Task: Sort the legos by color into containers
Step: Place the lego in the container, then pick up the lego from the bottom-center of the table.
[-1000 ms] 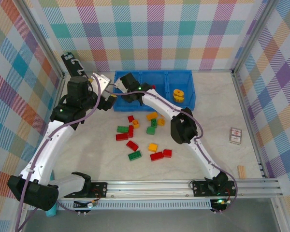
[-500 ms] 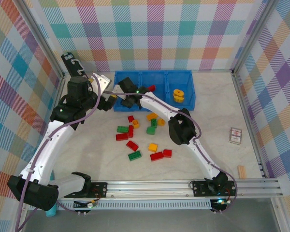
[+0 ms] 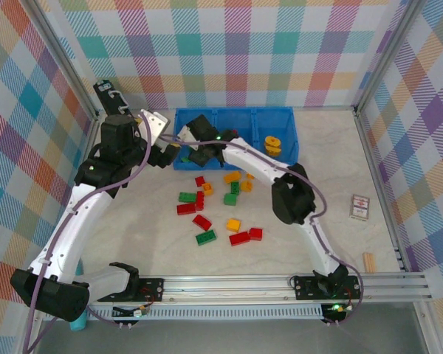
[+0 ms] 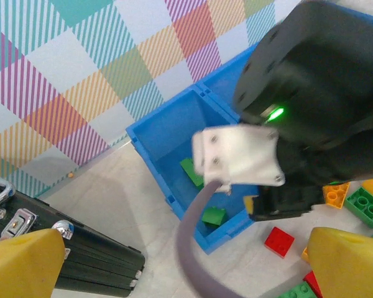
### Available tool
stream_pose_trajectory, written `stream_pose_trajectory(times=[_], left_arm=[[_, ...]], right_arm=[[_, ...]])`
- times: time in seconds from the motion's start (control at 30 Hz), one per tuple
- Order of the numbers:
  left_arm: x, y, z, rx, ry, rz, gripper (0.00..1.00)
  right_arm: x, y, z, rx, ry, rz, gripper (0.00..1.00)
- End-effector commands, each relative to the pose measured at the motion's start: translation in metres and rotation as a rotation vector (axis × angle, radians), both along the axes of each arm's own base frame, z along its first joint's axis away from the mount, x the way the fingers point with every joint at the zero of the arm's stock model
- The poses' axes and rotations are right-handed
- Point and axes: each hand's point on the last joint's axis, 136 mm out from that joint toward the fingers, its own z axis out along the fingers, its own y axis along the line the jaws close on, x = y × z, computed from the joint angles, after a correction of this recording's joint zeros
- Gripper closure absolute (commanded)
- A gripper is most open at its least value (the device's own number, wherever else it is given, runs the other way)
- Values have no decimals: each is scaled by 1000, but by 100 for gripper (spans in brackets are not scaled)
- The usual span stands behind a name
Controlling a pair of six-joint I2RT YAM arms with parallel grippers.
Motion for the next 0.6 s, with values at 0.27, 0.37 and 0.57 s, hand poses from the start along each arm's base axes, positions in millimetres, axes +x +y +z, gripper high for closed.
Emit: stream_pose_trajectory(times=[0.27,0.37,0.57], left_arm=[[2,-6,9,-33,-12,-17,0],[0,-5,9,-37,-22,-16,0],[-5,-5,7,-51,-31,-20,0]], right_arm=[[-124,-144,31,207,350,-787,26],[-164,-169,0,263,479,-975,22],[-214,-197,-44,347,647,-1175,20]])
